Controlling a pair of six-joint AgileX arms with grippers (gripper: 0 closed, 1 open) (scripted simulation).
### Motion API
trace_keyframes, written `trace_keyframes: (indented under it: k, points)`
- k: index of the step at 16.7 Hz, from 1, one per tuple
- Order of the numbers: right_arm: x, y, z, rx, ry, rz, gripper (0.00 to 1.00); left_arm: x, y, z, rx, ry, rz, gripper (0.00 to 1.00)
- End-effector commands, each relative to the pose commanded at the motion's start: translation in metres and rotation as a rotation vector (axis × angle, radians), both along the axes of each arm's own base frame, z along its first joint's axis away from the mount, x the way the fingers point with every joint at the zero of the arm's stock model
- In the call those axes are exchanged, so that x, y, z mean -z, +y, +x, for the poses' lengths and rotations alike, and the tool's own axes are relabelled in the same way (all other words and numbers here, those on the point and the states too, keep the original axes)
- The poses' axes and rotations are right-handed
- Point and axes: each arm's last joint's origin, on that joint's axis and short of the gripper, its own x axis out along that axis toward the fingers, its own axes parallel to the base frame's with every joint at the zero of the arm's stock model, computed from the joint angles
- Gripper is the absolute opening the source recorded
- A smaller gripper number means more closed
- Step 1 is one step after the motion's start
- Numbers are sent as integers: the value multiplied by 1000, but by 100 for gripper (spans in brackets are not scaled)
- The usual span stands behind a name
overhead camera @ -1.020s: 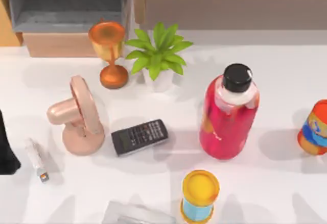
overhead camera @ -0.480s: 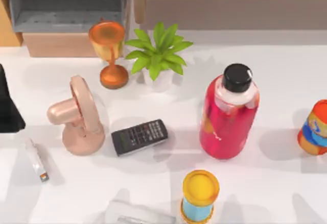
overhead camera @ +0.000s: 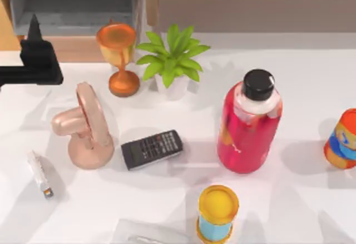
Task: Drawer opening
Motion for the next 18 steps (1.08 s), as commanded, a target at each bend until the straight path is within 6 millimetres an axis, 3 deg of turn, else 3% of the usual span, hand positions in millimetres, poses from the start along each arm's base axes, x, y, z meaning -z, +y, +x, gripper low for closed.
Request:
trace_keyframes:
  k: [6,9,11,14,18]
  points:
    - [0,0,0,0,0,0,100,-1,-1,1,-1,0,1,100]
    - [0,0,0,0,0,0,100,0,4,15,-3,4,67,100]
    - [0,0,0,0,0,0,100,1,13,37,-7,4,161,100]
    - [0,0,0,0,0,0,100,11,41,83,-14,25,384,100]
    - [0,0,0,0,0,0,100,55,105,153,5,93,774,100]
